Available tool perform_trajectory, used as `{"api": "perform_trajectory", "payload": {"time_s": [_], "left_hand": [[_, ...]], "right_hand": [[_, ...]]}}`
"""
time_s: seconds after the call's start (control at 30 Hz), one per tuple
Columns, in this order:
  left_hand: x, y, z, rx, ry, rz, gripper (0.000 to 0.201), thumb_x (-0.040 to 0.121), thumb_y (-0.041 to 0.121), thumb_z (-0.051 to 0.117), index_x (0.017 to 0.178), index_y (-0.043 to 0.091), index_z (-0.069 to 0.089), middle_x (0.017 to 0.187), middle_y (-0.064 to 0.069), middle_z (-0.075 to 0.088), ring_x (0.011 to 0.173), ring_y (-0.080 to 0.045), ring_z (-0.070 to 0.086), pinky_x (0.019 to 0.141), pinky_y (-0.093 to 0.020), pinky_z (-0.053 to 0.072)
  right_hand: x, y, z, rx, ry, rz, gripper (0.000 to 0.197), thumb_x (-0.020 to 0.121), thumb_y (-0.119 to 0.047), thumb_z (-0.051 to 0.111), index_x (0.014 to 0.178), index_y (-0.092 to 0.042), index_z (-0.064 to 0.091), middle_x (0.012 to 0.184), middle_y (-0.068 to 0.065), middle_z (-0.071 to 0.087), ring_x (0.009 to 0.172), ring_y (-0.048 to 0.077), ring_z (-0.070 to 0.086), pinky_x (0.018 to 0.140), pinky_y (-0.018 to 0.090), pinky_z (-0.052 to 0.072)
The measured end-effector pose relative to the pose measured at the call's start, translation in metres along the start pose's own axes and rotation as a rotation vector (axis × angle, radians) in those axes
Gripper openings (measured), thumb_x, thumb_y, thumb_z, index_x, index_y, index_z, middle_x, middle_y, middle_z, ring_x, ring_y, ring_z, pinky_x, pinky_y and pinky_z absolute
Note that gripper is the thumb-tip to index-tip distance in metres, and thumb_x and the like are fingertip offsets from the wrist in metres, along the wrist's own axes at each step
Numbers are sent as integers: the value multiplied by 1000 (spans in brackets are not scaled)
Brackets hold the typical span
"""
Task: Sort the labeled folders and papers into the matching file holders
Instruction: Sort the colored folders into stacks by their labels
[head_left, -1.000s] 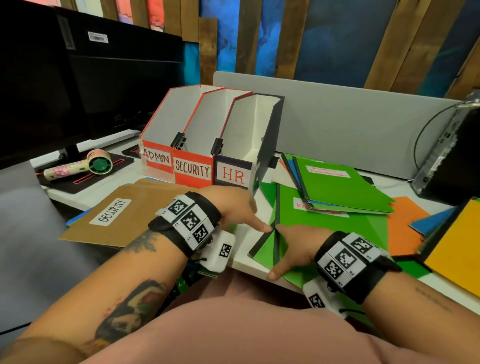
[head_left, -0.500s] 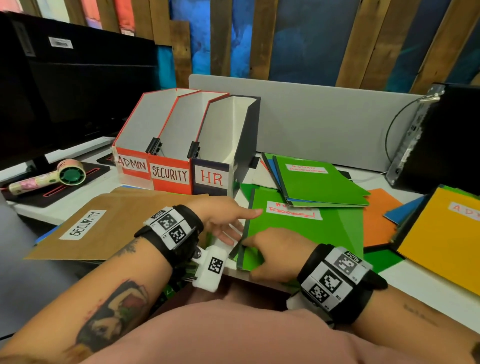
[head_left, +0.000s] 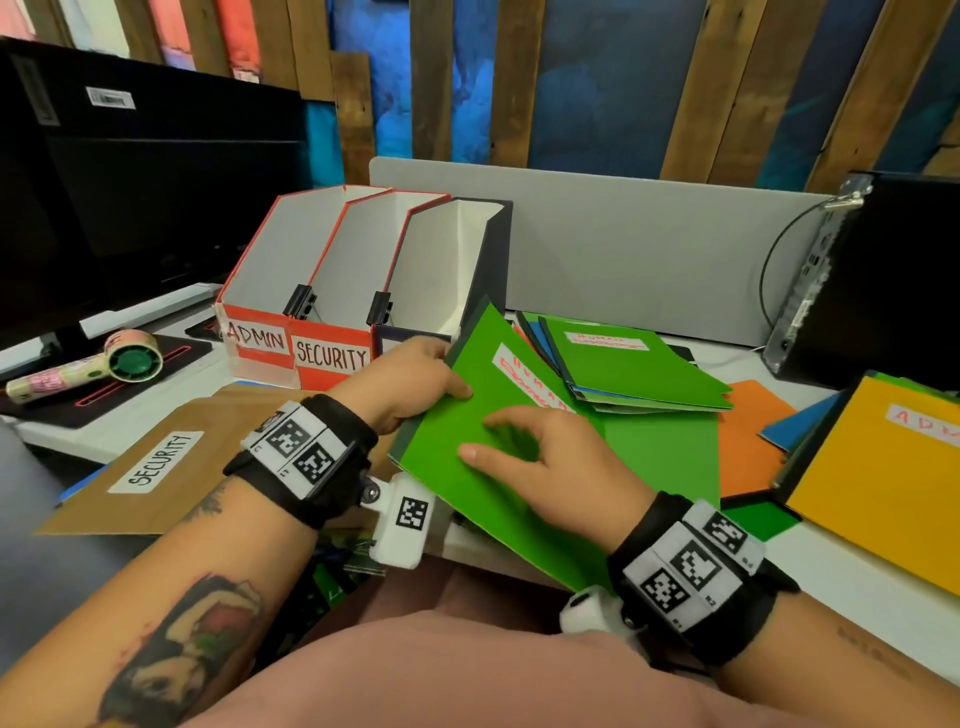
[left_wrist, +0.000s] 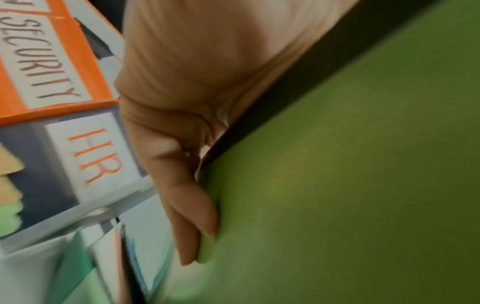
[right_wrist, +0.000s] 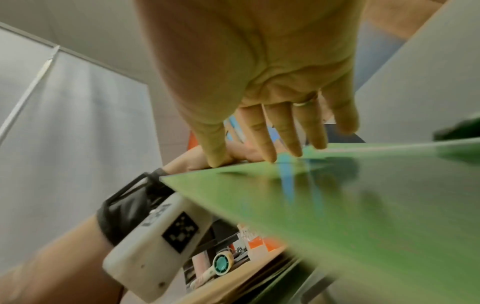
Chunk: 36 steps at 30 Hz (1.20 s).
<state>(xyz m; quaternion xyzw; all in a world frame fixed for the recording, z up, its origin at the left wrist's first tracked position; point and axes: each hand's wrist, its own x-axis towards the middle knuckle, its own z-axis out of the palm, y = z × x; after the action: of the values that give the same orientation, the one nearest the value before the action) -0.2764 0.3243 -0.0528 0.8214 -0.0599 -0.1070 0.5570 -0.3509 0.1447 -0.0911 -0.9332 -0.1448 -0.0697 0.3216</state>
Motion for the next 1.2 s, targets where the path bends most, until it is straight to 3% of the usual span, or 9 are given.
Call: {"api": "perform_trajectory", "payload": {"time_s": [0.2, 0.33, 0.4, 0.47, 0.57, 0.7, 0.83, 1.0, 1.2], "left_hand": [[-22, 31, -27, -125, 140, 168, 35, 90, -9, 61, 117, 13, 66, 86, -12, 74, 55, -18, 71, 54, -32, 61], [-26, 40, -30, -366, 274, 291, 36, 93, -8, 59, 119, 17, 59, 80, -6, 75, 53, -14, 70, 49, -28, 58], [-17, 34, -24, -485, 315, 287, 37, 95, -5, 59, 126, 14, 55, 90, -8, 76, 59, -15, 72, 52, -29, 59], [-8, 24, -13, -514, 286, 259, 37, 97, 1, 59, 133, 10, 53, 108, -14, 74, 72, -18, 75, 61, -31, 62], [-2, 8, 8, -459, 56, 147, 34, 100, 17, 61, 132, 7, 56, 121, -13, 72, 94, -20, 74, 79, -35, 62], [-4, -7, 34, -3, -106, -31, 62, 93, 47, 65, 142, 12, 49, 140, -5, 58, 116, -18, 61, 93, -38, 59], [-7, -16, 53, 443, -206, -98, 74, 90, 60, 63, 146, 14, 47, 140, -5, 55, 117, -20, 58, 97, -37, 56], [1, -22, 62, 470, -223, -176, 76, 87, 61, 66, 143, 12, 50, 133, -2, 57, 117, -21, 58, 91, -36, 58], [13, -34, 60, 460, -153, -199, 64, 79, 54, 80, 120, 13, 54, 100, -7, 62, 77, -23, 53, 66, -29, 46]], "right_hand": [[0, 35, -12, 90, 141, 241, 96, 76, -71, 69, 151, -20, 37, 153, 6, 38, 140, 23, 40, 118, 40, 34], [-6, 48, -25, 503, 109, 478, 113, 70, -70, 74, 157, -20, 22, 159, 9, 35, 131, 30, 55, 107, 46, 48], [-7, 54, -30, 771, 91, 568, 99, 80, -53, 78, 154, -12, 27, 148, 1, 49, 86, 26, 75, 67, 37, 62], [-8, 69, -36, 930, 152, 624, 80, 90, -23, 74, 153, -7, 28, 112, -1, 64, 42, 10, 56, 35, 21, 40], [-8, 97, -50, 1109, 301, 670, 83, 93, -8, 66, 159, -14, 17, 87, -1, 59, 35, 1, 35, 31, 16, 26], [-5, 131, -62, 1267, 422, 786, 45, 97, -8, 62, 133, -19, 38, 65, -2, 43, 34, 2, 39, 31, 13, 31], [-5, 157, -67, 1249, 480, 885, 21, 98, -9, 62, 115, -9, 49, 52, 2, 52, 35, 5, 49, 32, 14, 41], [-7, 161, -66, 1374, 529, 790, 18, 95, 4, 59, 109, -8, 56, 120, 16, 59, 108, 24, 68, 73, 27, 62], [-10, 137, -66, 1086, 439, 635, 19, 97, -6, 61, 103, -25, 61, 161, 15, 31, 146, 29, 36, 119, 45, 34]]}}
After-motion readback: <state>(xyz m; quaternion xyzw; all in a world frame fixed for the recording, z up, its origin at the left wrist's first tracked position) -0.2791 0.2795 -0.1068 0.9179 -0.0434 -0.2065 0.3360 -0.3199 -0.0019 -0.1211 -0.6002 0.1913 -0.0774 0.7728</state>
